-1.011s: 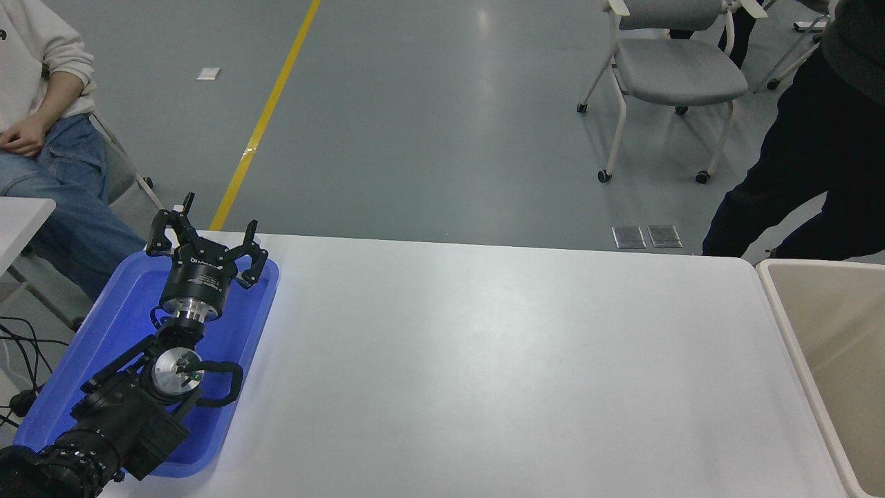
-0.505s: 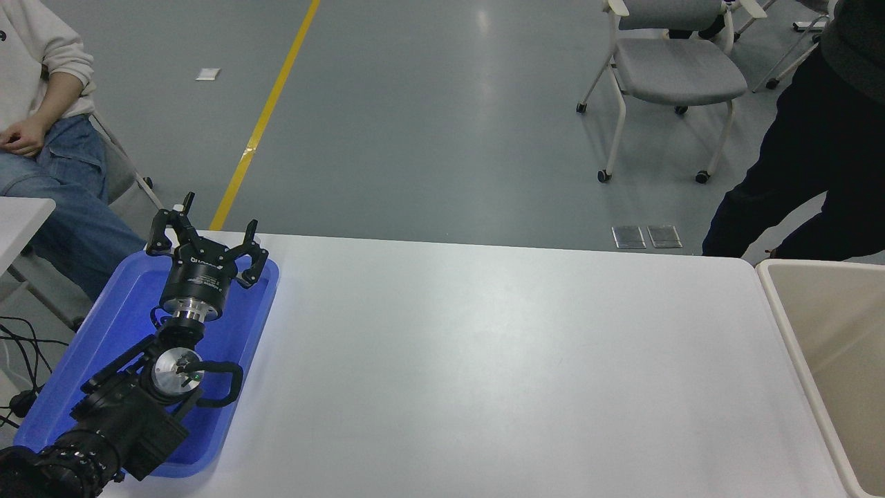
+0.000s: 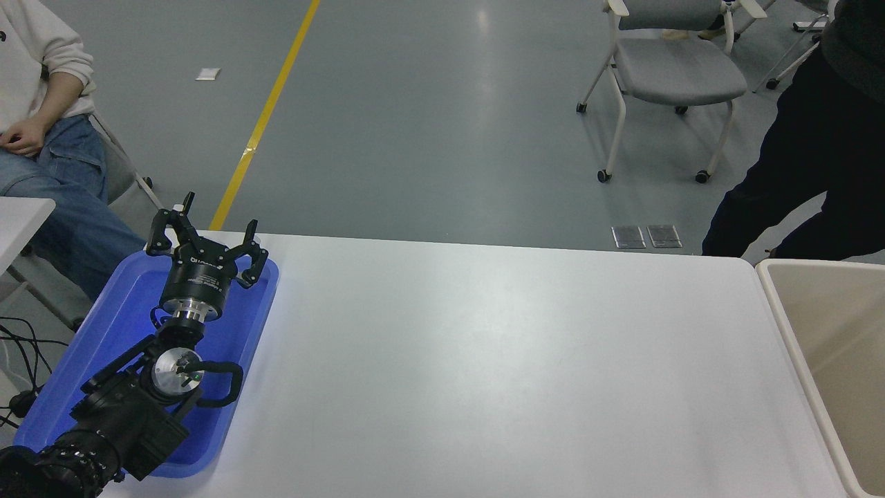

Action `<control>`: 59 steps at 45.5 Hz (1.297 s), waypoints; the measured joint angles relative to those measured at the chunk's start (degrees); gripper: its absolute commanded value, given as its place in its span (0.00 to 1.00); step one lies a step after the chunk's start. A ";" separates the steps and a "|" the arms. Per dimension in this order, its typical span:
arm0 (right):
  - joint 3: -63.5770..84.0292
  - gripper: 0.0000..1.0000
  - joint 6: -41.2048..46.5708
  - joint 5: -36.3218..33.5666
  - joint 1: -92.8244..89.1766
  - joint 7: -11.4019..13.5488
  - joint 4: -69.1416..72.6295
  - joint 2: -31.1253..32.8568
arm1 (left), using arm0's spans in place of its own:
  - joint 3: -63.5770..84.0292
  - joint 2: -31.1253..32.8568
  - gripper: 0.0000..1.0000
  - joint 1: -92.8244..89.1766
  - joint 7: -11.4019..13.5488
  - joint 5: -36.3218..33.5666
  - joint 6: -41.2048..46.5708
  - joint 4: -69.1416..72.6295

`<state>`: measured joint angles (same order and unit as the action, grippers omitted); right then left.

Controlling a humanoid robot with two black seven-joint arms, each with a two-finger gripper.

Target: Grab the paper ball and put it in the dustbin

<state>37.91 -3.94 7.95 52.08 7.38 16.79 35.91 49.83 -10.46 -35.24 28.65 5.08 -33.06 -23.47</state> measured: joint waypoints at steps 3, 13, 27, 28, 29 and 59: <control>-1.82 1.00 0.12 -0.01 2.17 0.00 0.32 -0.06 | 0.00 0.00 1.00 0.00 0.00 0.00 0.00 0.00; -13.21 1.00 0.29 0.05 8.73 -0.25 0.70 -0.20 | 0.00 0.00 1.00 0.00 0.00 0.01 0.02 0.00; -38.76 1.00 1.43 0.06 15.20 -0.42 2.52 -0.21 | 0.00 0.00 1.00 0.00 0.00 0.02 0.02 0.01; -41.61 1.00 1.68 0.08 15.40 -0.44 3.08 -0.16 | 0.00 0.00 1.00 0.00 0.00 0.01 0.02 0.01; -43.50 1.00 1.84 0.05 15.51 -0.46 3.49 -0.13 | 0.00 0.00 1.00 0.00 0.00 0.01 0.02 0.01; -80.32 1.00 3.91 0.87 6.20 -21.06 12.92 -2.95 | 0.00 0.00 1.00 0.00 0.00 0.02 0.02 0.00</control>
<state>-42.41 -0.03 8.82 58.28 -13.68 29.70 32.96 49.83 -10.46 -35.24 28.65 5.10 -33.04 -23.47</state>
